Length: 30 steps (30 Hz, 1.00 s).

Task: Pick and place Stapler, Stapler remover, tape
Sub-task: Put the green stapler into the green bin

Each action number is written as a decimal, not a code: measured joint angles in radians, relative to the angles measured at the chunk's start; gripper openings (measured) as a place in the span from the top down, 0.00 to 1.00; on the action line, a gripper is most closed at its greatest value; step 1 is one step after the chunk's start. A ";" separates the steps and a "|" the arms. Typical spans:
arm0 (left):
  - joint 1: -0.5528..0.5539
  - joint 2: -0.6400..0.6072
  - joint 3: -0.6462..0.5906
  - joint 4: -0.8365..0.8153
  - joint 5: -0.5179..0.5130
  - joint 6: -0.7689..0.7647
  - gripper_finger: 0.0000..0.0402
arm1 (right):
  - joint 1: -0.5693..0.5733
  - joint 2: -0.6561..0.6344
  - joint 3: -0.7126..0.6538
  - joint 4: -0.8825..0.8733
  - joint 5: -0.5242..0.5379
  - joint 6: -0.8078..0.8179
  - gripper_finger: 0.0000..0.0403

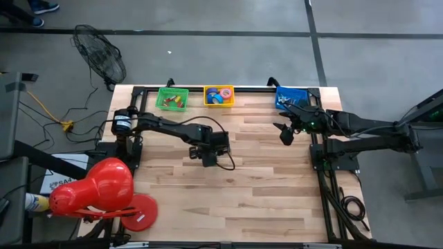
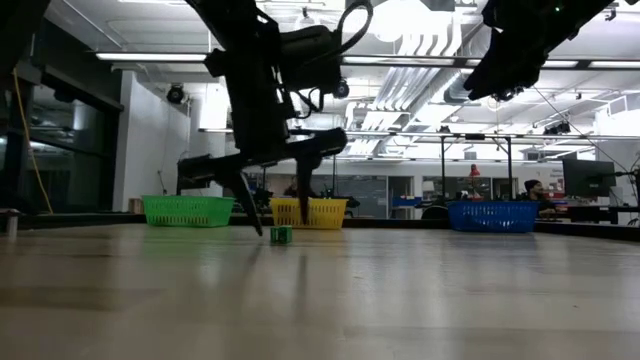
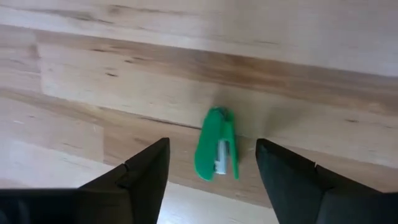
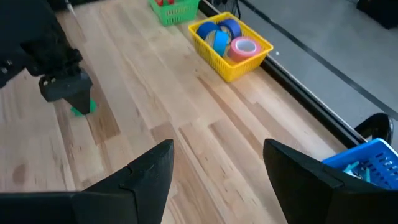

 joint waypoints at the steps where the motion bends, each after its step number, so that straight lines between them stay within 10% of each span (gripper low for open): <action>1: 0.000 0.000 -0.001 -0.006 -0.009 0.001 0.42 | 0.000 0.001 0.000 0.003 0.003 0.000 0.40; 30: 0.007 0.055 -0.001 -0.045 -0.006 -0.239 0.86 | 0.000 0.014 0.000 0.007 0.007 0.000 0.40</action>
